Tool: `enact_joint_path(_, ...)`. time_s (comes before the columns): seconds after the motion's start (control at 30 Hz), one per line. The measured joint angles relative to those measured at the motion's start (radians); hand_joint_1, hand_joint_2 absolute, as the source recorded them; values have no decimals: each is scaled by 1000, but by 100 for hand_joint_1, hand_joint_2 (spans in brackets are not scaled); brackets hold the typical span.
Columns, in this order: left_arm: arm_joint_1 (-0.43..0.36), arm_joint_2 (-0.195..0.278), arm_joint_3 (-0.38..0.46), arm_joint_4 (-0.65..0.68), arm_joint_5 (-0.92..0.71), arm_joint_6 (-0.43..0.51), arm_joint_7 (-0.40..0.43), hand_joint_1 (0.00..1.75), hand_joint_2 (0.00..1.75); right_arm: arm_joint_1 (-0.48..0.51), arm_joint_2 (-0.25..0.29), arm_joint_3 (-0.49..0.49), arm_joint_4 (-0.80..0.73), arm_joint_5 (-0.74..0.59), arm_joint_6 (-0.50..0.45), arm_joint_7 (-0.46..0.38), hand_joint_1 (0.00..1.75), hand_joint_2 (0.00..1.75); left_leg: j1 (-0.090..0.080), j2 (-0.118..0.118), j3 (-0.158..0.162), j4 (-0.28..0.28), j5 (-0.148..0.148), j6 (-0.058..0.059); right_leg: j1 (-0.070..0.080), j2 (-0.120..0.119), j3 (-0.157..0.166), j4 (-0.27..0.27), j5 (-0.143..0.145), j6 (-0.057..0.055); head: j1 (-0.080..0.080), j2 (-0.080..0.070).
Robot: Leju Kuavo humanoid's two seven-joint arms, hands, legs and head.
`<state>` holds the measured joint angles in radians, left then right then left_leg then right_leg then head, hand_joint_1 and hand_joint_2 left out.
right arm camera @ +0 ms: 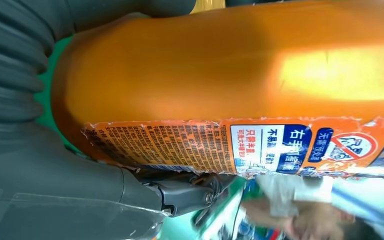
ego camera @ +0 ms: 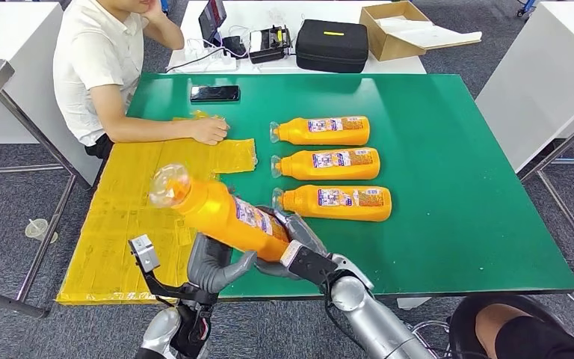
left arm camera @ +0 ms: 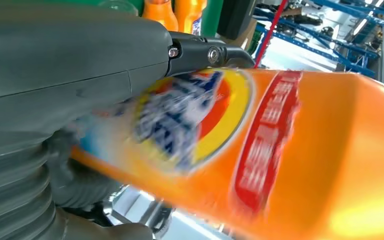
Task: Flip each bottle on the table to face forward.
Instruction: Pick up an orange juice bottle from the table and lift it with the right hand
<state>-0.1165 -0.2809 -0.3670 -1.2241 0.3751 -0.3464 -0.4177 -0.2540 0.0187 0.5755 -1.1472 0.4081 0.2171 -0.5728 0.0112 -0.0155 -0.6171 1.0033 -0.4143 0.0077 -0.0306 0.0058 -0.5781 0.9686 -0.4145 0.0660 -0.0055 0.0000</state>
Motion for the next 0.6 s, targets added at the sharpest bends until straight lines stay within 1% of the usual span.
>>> enact_joint_path(0.23, -15, -2, 19, 0, 4, 29, -20, 0, 175, -2, 19, 39, 33, 0, -3, -6, 175, 175, 0, 0, 0, 0, 0, 0, 0, 0, 0, 0, 0, 0, 0, 0)
enact_joint_path(0.4, -17, -3, 33, -4, 13, 34, -23, 0, 175, -2, 21, 55, 50, -2, -13, -9, 175, 175, 0, 0, 0, 0, 0, 0, 0, 0, 0, 0, 0, 0, 0, 0)
enact_joint_path(0.5, -17, -4, 42, -4, 21, 33, -19, 129, 175, -2, 21, 58, 59, -5, -16, -10, 175, 175, 0, 0, 0, 0, 0, 0, 0, 0, 0, 0, 0, 0, 0, 0)
enact_joint_path(0.53, -17, -4, 44, -4, 23, 32, -19, 172, 175, -2, 21, 60, 62, -6, -16, -10, 146, 175, 0, 0, 0, 0, 0, 0, 0, 0, 0, 0, 0, 0, 0, 0)
enact_joint_path(0.6, -16, -5, 48, -5, 28, 25, -19, 175, 175, -3, 22, 61, 65, -8, -16, -11, 59, 175, 0, 0, 0, 0, 0, 0, 0, 0, 0, 0, 0, 0, 0, 0)
